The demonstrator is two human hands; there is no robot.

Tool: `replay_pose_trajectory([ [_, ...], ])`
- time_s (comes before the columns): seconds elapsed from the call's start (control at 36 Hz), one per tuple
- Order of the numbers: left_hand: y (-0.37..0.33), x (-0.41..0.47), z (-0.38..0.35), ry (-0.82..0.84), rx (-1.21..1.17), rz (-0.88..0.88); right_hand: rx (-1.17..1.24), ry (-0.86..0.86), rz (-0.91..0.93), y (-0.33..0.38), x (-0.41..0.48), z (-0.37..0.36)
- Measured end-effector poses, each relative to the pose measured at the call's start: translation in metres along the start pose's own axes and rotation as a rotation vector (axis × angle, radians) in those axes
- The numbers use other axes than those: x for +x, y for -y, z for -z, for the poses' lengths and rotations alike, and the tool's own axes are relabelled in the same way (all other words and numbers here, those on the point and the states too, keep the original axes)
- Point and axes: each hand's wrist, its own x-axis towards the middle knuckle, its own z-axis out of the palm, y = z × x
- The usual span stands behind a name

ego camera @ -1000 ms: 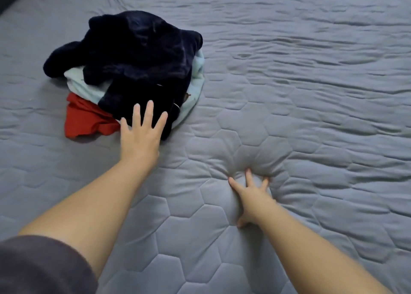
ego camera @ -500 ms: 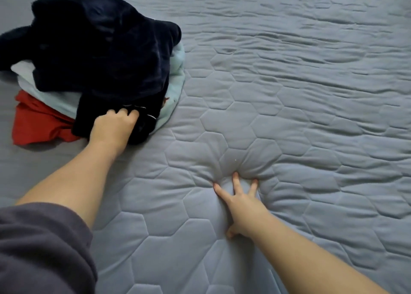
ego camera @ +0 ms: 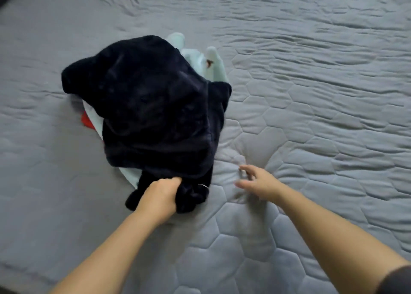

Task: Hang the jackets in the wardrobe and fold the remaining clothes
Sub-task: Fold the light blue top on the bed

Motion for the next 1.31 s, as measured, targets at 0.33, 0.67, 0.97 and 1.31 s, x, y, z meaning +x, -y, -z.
replay_pose_trajectory([
  [0.33,-0.12,-0.113,-0.037,0.391,-0.171,-0.146,0.736,-0.124,-0.115,0.005,-0.086,0.015],
  [0.67,-0.105,-0.122,0.091,-0.48,-0.205,-0.029,0.452,0.122,0.236,0.114,-0.16,0.068],
  [0.97,0.009,-0.121,0.179,-0.535,0.006,0.352,0.183,0.179,0.264,0.172,-0.143,0.055],
  [1.31,0.13,-0.131,0.113,0.096,0.031,0.632,-0.179,0.025,0.062,0.108,-0.06,-0.046],
])
